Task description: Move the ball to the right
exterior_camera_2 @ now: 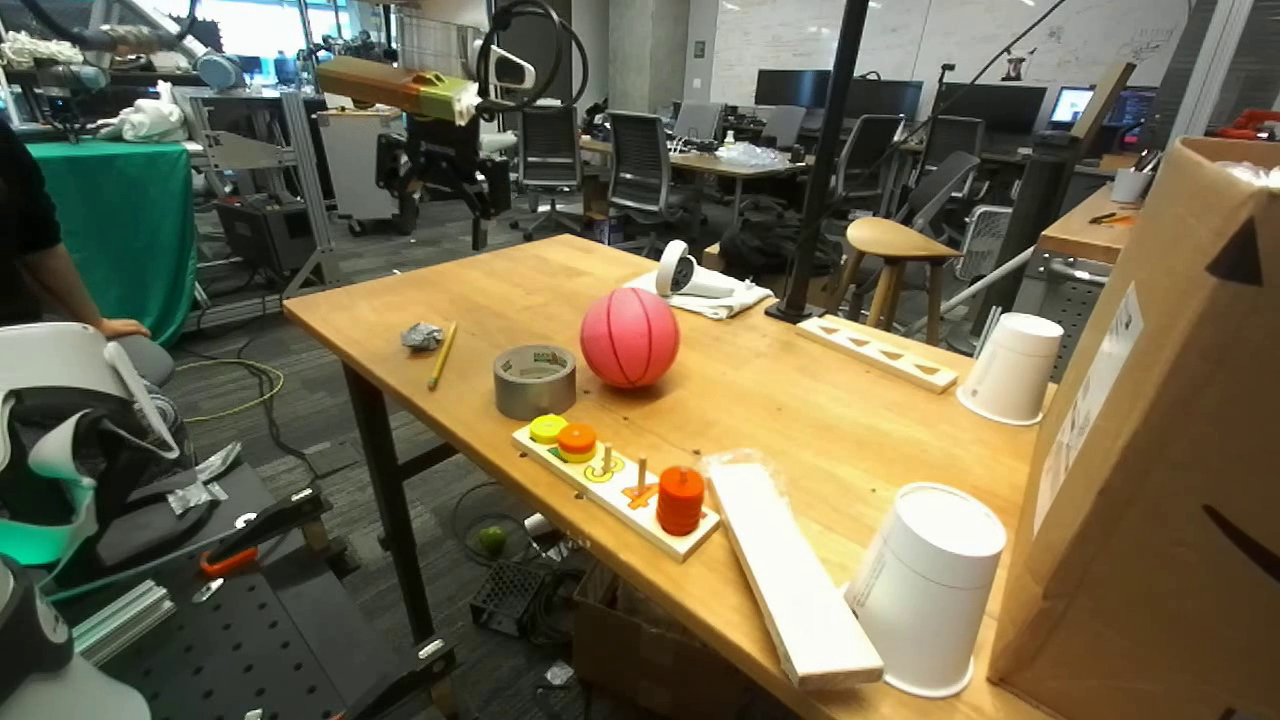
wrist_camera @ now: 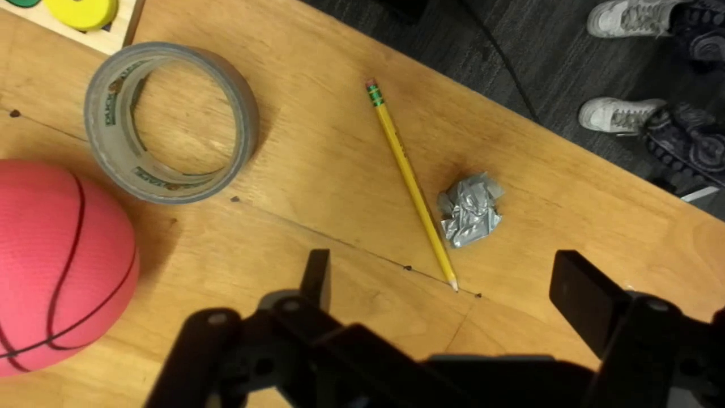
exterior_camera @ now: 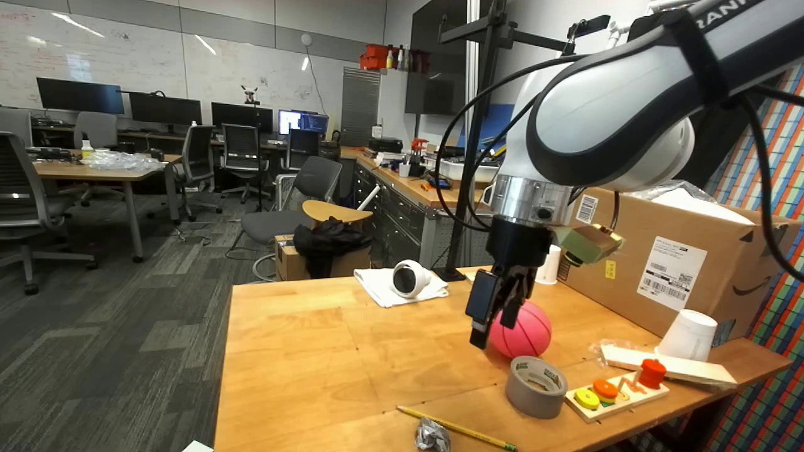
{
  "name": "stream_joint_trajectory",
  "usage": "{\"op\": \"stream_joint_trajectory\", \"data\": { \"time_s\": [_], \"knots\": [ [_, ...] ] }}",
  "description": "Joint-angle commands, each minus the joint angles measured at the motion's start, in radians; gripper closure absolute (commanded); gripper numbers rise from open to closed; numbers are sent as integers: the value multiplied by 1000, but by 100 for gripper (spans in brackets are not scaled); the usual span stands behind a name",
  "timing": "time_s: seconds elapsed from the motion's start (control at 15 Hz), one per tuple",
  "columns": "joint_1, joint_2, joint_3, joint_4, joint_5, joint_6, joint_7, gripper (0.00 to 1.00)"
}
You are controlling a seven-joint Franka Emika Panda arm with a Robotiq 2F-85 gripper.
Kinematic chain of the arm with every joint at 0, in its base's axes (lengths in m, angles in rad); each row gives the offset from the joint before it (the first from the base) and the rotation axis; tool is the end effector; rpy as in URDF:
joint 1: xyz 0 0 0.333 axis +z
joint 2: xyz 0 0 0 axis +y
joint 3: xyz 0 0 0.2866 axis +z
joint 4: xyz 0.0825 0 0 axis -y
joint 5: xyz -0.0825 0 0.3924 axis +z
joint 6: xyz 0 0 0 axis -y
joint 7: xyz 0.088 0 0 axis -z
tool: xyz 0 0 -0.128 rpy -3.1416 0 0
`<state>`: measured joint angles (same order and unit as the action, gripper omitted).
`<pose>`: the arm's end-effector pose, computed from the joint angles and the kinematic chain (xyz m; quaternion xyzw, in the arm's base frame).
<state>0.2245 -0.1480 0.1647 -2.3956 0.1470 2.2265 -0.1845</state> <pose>0.4442 0.1884 0.3166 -0.9702 -0.2378 0.0155 0.0443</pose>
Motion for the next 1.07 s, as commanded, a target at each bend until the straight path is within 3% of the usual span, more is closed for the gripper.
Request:
{"op": "stream_joint_trajectory", "data": {
  "time_s": [0.0, 0.53, 1.0],
  "knots": [
    [-24, 79, -24, 59, 8, 30, -75, 0],
    [-143, 301, -82, 225, 5, 11, -236, 0],
    [-233, 292, -103, 279, -8, -271, -248, 0]
  ]
}}
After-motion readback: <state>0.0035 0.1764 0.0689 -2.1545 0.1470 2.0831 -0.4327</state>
